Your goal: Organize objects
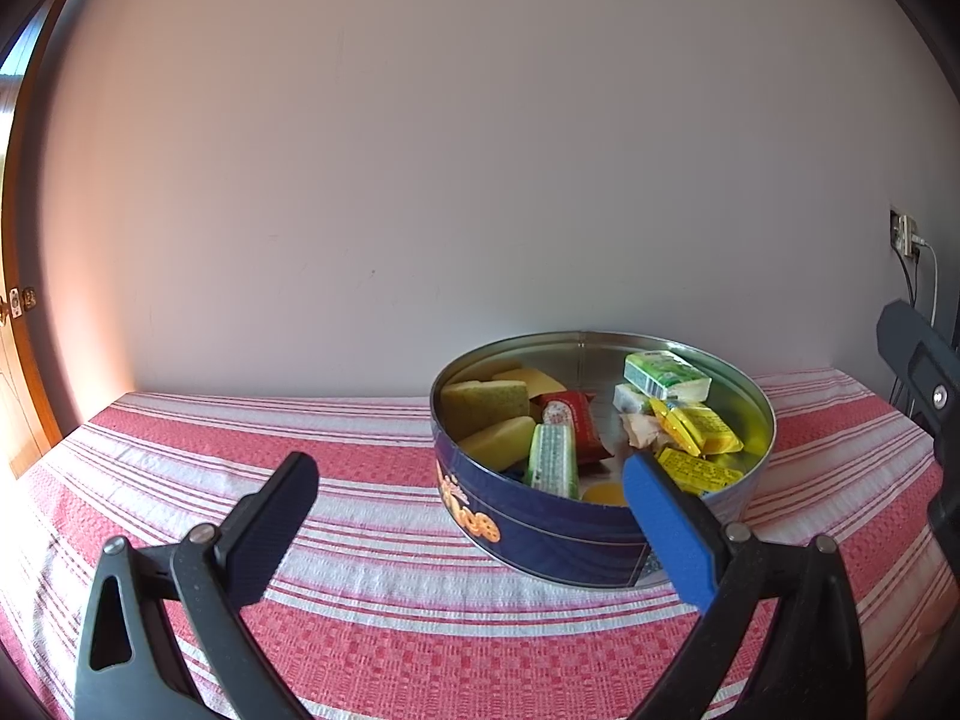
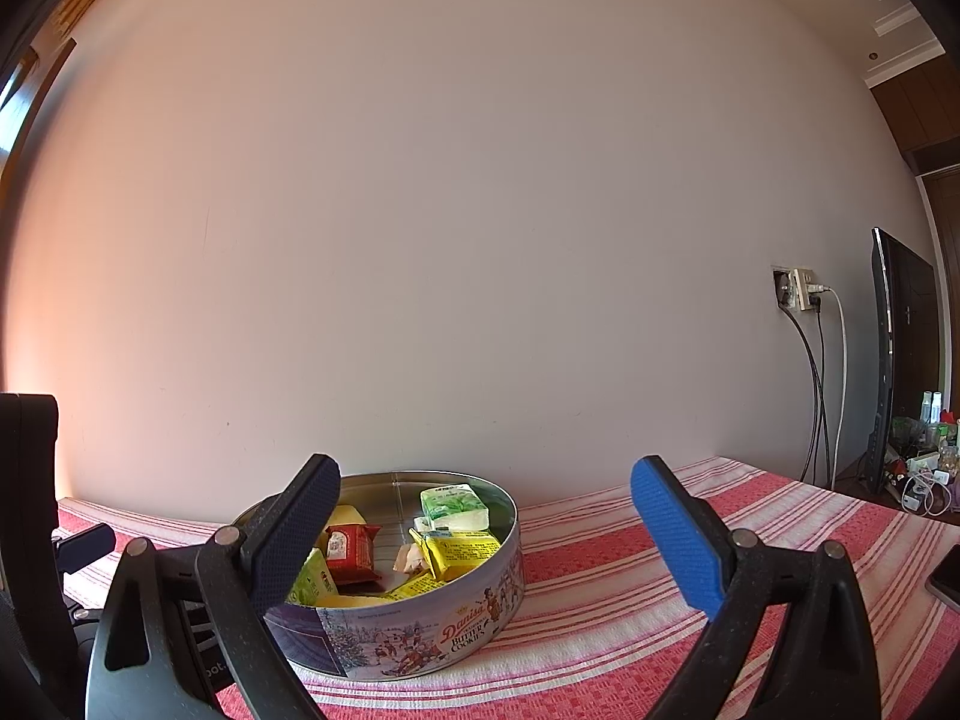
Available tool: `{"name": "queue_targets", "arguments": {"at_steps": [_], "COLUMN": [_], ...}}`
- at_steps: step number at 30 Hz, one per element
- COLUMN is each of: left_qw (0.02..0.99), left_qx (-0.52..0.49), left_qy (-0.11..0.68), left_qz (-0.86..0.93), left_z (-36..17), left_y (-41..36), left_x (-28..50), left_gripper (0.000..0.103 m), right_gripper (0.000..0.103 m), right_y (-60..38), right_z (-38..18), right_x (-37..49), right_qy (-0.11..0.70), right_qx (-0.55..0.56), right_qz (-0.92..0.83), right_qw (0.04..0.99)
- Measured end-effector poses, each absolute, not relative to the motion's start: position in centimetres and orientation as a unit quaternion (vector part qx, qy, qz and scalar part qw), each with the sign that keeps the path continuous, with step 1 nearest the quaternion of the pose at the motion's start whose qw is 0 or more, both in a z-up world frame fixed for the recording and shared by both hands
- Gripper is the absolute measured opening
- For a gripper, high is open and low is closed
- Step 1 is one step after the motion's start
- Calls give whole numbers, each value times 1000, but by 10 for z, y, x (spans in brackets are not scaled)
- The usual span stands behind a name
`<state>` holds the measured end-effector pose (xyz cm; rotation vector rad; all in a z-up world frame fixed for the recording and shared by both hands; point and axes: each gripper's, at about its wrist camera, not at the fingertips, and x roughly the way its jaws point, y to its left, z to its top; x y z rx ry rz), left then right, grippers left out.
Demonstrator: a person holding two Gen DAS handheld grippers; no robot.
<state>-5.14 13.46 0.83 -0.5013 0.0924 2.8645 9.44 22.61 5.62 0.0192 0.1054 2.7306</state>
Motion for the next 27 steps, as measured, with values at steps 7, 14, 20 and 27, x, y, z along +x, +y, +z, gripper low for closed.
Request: {"name": "queue_targets", "arguments": {"at_steps": [7,14,20,27], "left_qw": [113,112,112,113], "left_qx": [-171,-172,-178,-173], "left_qy": [32,34,33,29], "left_qz": [978,978,977,978], "left_z": [8,7,6,6], "left_y": [136,138,138,138], "left_x": [-52,-53,-55,-53], "left_gripper": [103,103,103,103], "right_gripper": [99,99,99,99], "right_y": [227,229,229,226], "right_z": [57,56,56,57], "right_x": [96,97,97,96], "right_qy": [35,36,36,28], "right_qx": [8,7,7,5], "right_qz": [980,980,980,981], "right_qw": [197,195,194,191]}}
